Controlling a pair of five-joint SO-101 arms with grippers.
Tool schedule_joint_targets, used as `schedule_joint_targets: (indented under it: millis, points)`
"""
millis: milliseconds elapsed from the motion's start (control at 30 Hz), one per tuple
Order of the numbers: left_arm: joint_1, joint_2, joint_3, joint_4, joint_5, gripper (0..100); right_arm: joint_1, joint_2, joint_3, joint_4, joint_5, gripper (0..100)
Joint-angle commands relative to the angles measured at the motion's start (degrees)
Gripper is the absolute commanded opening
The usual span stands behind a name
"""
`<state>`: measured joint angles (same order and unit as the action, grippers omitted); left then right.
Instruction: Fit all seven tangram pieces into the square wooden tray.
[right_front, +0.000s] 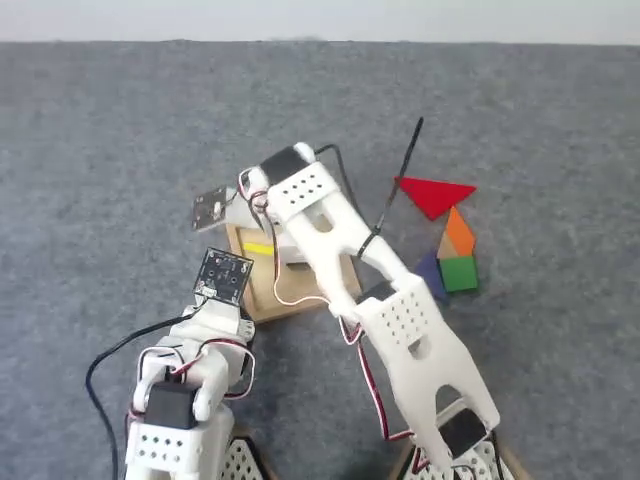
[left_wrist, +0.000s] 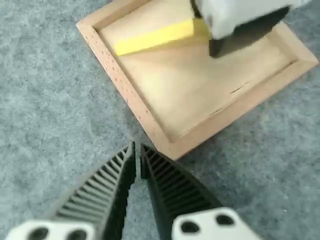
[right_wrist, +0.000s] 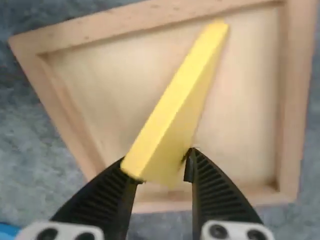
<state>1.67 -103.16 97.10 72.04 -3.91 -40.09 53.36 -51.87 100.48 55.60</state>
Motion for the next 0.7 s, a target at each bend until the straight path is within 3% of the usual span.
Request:
schedule_joint_targets:
  millis: [0, 500, 667]
  points:
    - [-0.35, -1.05, -0.57, 0.26, -0.09, 2, 0.92, -10.24, 1.93, 2.33, -2.99, 12.6]
    - [-0.35, -1.05, -0.57, 0.26, -0.09, 2, 6.46, -19.65, 6.59, 2.15, -8.97, 12.5]
    - [-0.35, -1.05, -0.57, 0.26, -0.09, 2, 10.95, -29.76, 17.41, -3.38, -11.25, 12.5]
